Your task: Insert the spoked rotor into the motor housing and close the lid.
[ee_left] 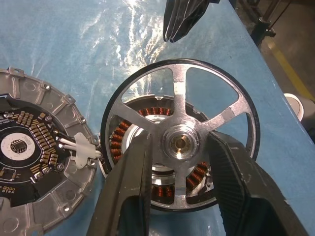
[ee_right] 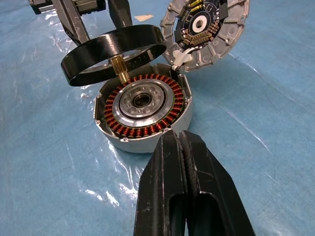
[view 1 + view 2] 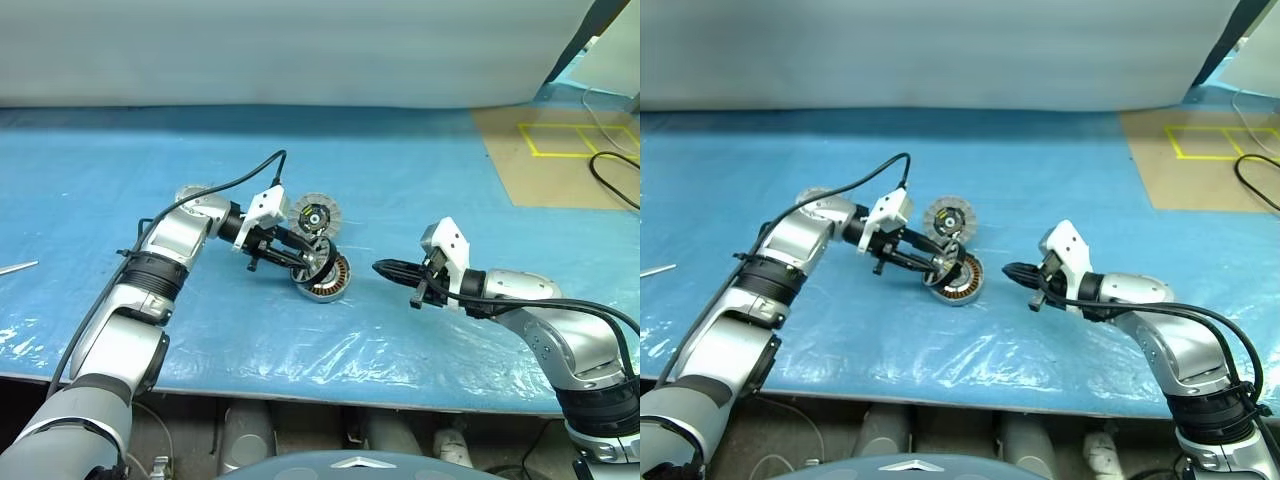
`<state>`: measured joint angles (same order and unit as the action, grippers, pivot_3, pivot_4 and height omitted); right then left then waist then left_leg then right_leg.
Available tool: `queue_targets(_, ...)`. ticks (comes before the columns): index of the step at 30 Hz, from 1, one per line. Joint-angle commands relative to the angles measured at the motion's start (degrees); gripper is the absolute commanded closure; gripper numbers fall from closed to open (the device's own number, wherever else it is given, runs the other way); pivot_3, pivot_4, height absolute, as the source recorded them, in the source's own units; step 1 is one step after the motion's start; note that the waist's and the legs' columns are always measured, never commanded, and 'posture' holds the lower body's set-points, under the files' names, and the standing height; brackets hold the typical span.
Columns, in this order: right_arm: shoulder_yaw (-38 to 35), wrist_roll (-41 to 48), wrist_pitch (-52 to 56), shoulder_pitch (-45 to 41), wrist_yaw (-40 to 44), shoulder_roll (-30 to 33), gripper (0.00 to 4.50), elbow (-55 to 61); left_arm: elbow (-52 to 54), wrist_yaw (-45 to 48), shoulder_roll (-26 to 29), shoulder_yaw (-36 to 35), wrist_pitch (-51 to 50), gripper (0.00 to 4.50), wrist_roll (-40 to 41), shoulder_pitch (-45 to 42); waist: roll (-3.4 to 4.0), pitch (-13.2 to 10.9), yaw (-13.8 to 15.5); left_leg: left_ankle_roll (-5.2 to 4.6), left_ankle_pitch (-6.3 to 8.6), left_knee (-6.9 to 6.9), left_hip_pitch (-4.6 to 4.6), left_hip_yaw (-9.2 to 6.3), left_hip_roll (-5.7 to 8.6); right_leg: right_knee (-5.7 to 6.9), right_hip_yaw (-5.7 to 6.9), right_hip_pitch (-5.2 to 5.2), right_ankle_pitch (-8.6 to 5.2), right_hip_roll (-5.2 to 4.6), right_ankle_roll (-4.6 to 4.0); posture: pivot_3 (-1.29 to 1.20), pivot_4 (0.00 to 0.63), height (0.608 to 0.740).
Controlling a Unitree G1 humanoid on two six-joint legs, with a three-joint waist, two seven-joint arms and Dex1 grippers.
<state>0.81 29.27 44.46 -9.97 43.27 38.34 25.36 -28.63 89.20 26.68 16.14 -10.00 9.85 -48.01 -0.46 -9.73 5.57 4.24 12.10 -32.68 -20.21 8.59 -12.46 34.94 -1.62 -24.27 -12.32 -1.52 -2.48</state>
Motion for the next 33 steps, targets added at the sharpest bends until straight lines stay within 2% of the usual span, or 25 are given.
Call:
queue_targets(1,-0.03,0.7,0.03,0.44,-0.33,-0.08,4.5,2.43,0.26,0.27,-0.09,-0.36,1.25,3.15,-0.07,-1.31,0.0,0.0,0.0,0.0,0.0,0.0,0.0,0.0,0.0,0.0,0.0,0.0,0.0,0.0,0.0,0.0,0.15,0.74)
queue_targets(15,0.3,0.67,-0.02,0.71,-0.9,-0.2,4.5,2.38,-3.66,-1.46,-1.66,-0.27,4.95,3.15,-2.06,-0.76,0.0,0.0,0.05,0.0,0.0,0.0,0.01,0.0,0.01,0.0,0.0,0.06,0.0,-0.01,0.0,0.0,0.15,0.74)
queue_targets(33,1.07,0.09,-0.32,0.37,-1.1,-0.27,4.5,1.52,-6.35,0.24,-0.3,-0.34,8.76,3.15,-3.36,-1.45,0.0,0.0,0.05,0.0,0.0,0.0,0.09,0.0,0.02,-0.01,0.0,0.15,0.0,-0.02,0.0,0.0,0.15,0.74)
